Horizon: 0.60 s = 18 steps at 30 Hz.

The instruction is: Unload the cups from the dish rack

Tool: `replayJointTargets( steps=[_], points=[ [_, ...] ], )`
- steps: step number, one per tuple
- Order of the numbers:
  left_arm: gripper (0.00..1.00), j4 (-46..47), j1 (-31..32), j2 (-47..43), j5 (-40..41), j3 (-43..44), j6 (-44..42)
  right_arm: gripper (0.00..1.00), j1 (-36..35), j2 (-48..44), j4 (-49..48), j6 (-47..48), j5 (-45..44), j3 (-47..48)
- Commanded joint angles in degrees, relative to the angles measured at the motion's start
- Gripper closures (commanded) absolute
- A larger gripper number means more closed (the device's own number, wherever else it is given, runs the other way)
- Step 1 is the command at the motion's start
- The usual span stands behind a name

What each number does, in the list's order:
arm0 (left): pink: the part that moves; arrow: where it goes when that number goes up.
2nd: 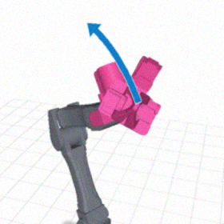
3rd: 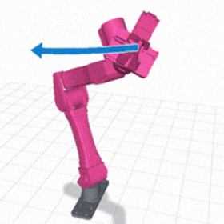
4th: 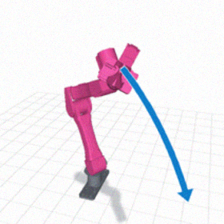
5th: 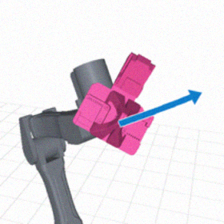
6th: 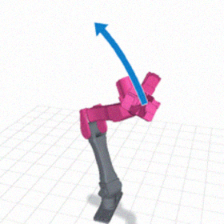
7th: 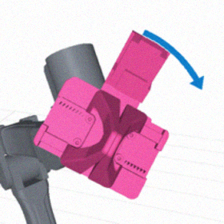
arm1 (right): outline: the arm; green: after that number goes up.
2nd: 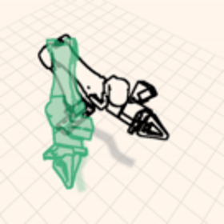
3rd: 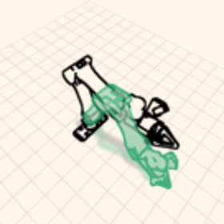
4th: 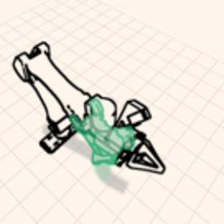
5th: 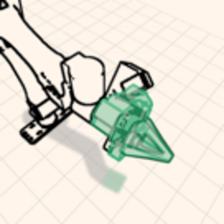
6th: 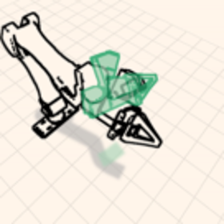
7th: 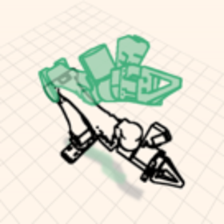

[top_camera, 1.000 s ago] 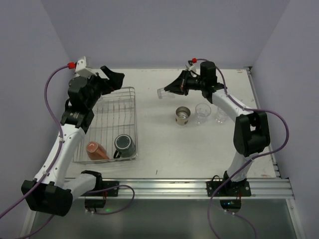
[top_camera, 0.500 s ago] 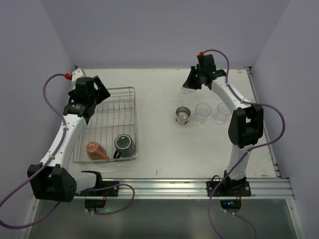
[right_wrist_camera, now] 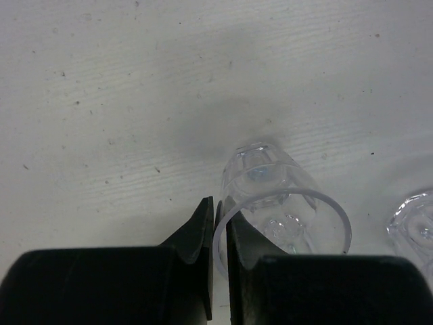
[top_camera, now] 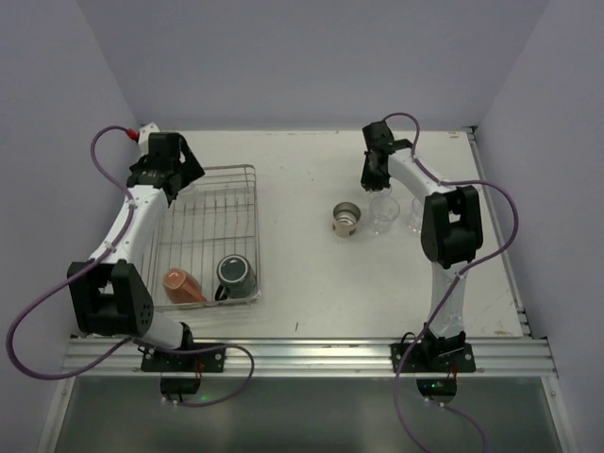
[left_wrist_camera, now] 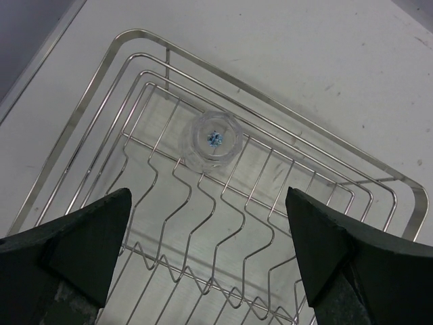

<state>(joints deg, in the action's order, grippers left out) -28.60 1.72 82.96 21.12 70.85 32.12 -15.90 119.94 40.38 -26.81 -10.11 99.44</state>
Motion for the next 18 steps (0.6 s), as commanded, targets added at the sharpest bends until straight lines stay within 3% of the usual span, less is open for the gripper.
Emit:
replayJointTargets(
  steps=[1,9,12,13,18],
  points=[
    [0.00,-2.2,-1.7,2.9,-1.0,3.9,-0.5,1.00,-0.8,1.8,1.6,1.0,-4.4,2.7],
    [0.00,-2.0,-3.6,9.6,-3.0,6.7,-1.5,0.95,-1.2,4.5,3.4,1.7,-5.3,5.5],
    [0.00,-2.1,-3.6,11.7,-2.7,7.7,-2.0,0.85,-1.3,4.4,3.2,1.8,-4.7,5.4],
    [0.00,-2.7,-3.6,12.1,-2.2,8.4,-2.0,0.77,-1.2,4.4,3.3,1.8,-4.7,5.4],
    [0.00,-3.0,-3.6,15.2,-1.2,9.2,-2.7,0.63,-1.3,2.7,3.0,1.9,-4.2,4.0]
  ],
)
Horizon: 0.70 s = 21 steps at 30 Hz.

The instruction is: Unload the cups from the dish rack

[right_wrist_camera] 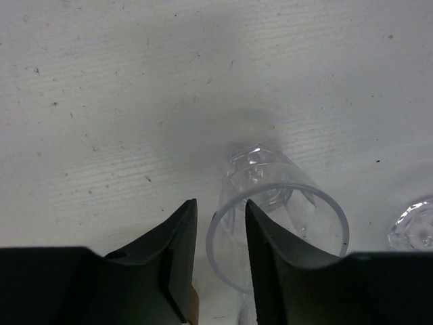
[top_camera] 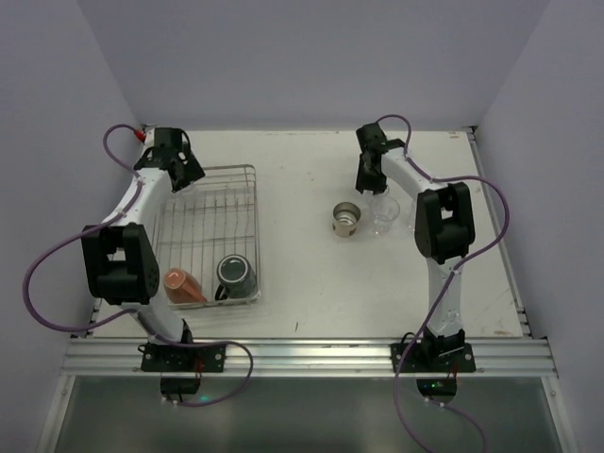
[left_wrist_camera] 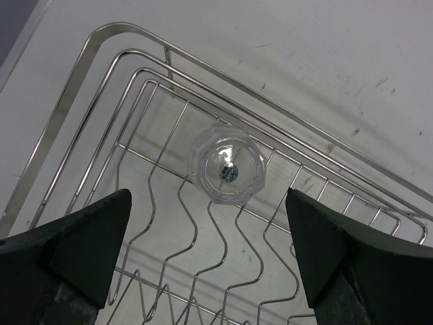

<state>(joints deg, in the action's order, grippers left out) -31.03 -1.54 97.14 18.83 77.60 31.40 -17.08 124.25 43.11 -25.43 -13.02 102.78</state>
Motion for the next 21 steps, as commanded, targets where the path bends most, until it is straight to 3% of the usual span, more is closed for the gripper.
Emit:
replayJointTargets(
  steps=[1,4,13,18,21],
  points=[
    [0.00,-0.4,-0.5,1.4,0.9,2.6,-2.0,0.60,-0.1,-2.1,0.0,0.5,-1.0,0.2],
    [0.00,-0.1,-0.5,3.3,0.2,2.9,-2.6,0.53,-0.2,-4.0,-0.1,0.4,-0.5,-0.9],
    [0.01,-0.4,-0.5,8.8,-0.4,5.4,-3.6,0.50,-0.2,-12.8,-2.2,-0.4,0.6,-6.8],
    [0.16,0.3,-0.6,11.0,-0.9,6.2,-4.0,0.50,-0.3,-17.9,-2.9,-0.3,0.6,-8.8],
    [0.39,0.3,-0.6,11.6,-1.5,7.1,-4.2,0.50,-0.3,-20.1,-2.5,-0.3,0.4,-9.3]
  ],
)
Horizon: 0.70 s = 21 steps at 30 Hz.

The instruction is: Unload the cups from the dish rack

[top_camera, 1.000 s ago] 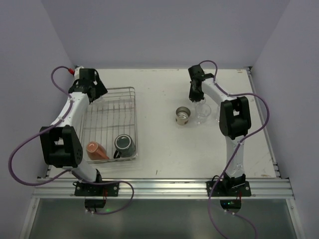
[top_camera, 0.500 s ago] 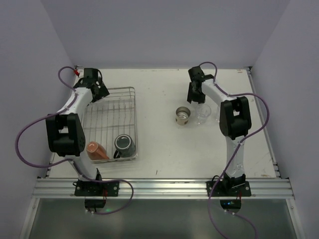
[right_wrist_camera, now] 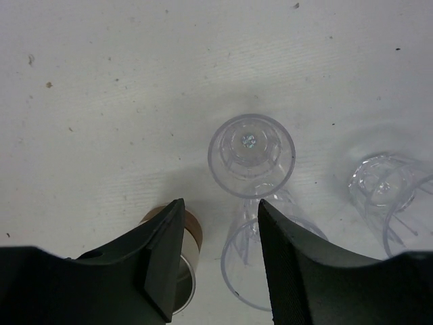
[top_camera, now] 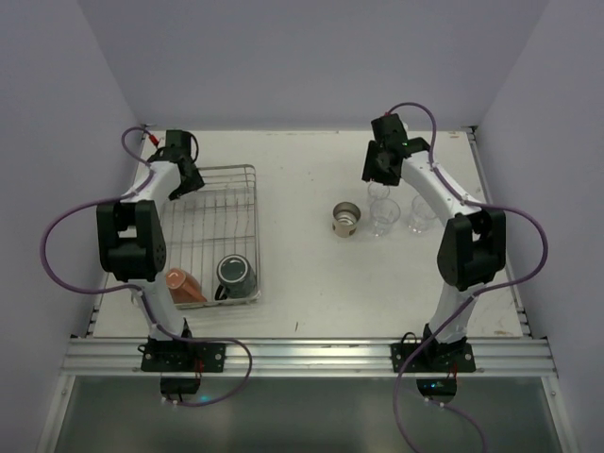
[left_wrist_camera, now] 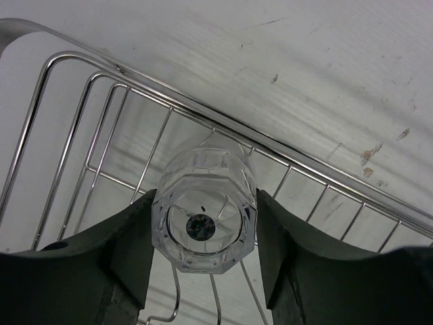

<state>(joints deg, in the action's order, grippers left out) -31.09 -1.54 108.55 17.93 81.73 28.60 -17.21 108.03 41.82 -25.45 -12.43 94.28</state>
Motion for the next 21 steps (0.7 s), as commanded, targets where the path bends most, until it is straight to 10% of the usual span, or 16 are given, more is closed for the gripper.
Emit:
replayJointTargets(
  steps=[1,6,13,21],
  points=[
    [0.45,0.5,-0.5,0.1,-0.8,3.1,-1.3,0.50,-0.3,-4.4,-1.2,-0.3,-0.2,-0.9],
    [1.00,1.1,-0.6,-1.8,-2.3,3.2,-1.7,0.49,-0.3,-7.6,-0.3,-0.5,-0.4,-1.3],
    [1.00,0.3,-0.4,-11.9,-3.9,1.6,-1.9,0.46,-1.1,-11.7,0.9,-0.3,0.9,-1.4],
    [1.00,4.4,-0.5,-30.0,-17.1,-3.0,-1.8,0.42,-2.0,-15.0,-2.5,-2.0,21.6,-2.6]
  ],
)
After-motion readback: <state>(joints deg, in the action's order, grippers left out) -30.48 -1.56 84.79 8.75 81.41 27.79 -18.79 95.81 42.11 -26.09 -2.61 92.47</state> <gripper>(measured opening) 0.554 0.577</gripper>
